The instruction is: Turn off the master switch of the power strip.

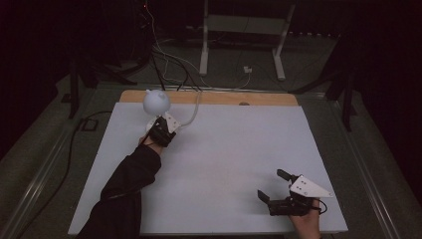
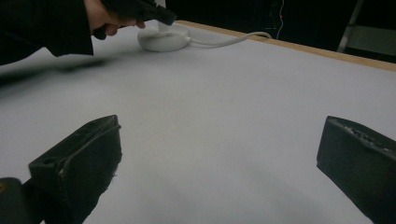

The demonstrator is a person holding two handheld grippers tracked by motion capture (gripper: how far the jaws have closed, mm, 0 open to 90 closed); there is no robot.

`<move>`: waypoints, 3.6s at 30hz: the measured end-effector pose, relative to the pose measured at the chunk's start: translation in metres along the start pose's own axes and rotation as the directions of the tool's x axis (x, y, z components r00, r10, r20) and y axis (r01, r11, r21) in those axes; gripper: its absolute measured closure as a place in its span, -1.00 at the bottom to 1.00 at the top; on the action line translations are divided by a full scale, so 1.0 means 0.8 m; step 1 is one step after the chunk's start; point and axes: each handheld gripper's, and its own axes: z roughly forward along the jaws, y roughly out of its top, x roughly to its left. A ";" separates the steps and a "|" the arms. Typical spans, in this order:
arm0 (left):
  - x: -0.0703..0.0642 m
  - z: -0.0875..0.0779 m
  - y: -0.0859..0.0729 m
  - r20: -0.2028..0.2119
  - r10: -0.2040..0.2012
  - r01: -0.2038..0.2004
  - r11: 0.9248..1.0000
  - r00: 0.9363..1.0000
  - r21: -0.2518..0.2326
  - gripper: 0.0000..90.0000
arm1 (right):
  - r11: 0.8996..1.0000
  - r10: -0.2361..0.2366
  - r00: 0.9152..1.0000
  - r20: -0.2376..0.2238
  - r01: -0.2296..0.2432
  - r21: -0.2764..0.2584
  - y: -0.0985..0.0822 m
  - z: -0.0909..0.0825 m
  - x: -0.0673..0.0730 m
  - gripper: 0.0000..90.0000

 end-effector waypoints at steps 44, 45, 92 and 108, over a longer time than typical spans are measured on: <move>-0.016 -0.066 0.027 0.251 -0.188 0.179 0.982 0.950 0.059 -0.79 | 1.000 -0.002 1.000 -0.004 0.002 -0.010 0.002 -0.002 -0.001 -1.00; -0.016 -0.067 0.028 0.276 -0.186 0.177 0.983 0.943 0.057 -0.85 | 1.000 -0.003 1.000 -0.004 0.003 -0.009 0.002 -0.002 0.000 -1.00; -0.033 -0.169 -0.050 0.520 -0.115 0.110 0.993 0.847 0.041 -0.99 | 1.000 -0.002 1.000 -0.006 0.002 -0.006 0.002 -0.001 0.002 -1.00; -0.032 -0.186 -0.108 0.514 -0.141 0.118 0.990 0.846 0.077 -0.99 | 1.000 0.003 1.000 -0.009 -0.003 0.002 0.002 0.000 0.002 -1.00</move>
